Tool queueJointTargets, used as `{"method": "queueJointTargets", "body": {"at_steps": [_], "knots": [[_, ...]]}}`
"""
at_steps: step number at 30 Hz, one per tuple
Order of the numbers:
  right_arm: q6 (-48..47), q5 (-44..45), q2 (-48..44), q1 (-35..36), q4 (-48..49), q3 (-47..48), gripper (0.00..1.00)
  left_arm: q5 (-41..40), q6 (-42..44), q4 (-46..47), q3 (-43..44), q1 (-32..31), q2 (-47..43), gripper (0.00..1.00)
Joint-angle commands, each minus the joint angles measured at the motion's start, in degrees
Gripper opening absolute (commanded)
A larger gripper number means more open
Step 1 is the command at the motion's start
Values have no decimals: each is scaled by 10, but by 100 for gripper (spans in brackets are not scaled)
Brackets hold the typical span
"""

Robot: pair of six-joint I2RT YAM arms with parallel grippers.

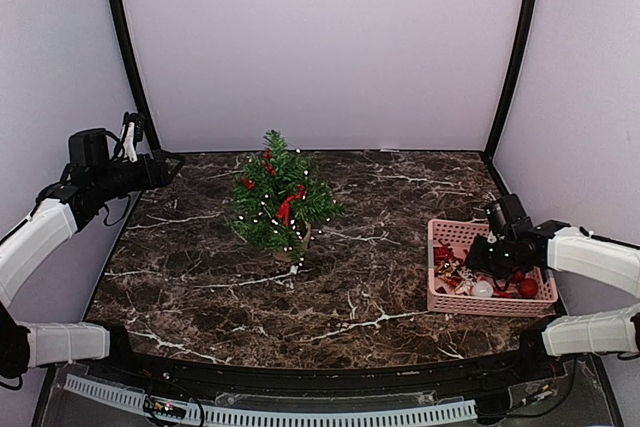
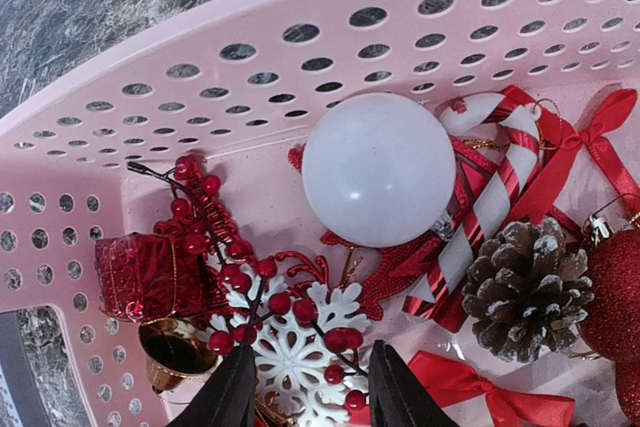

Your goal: Decorate the small christmas tree

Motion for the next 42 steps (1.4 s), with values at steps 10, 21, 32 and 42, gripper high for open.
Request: {"method": "queueJointTargets", "body": {"at_steps": [10, 21, 32, 42], "knots": [[-8, 37, 55, -12, 27, 7, 27, 10, -2, -3, -7, 3, 0, 82], [-54, 21, 105, -17, 83, 17, 13, 11, -2, -3, -8, 3, 2, 82], [-50, 61, 1, -19, 2, 48, 0, 10, -2, -3, -8, 3, 0, 82], [-52, -91, -88, 15, 95, 82, 0, 11, -3, 0, -9, 3, -1, 82]]}}
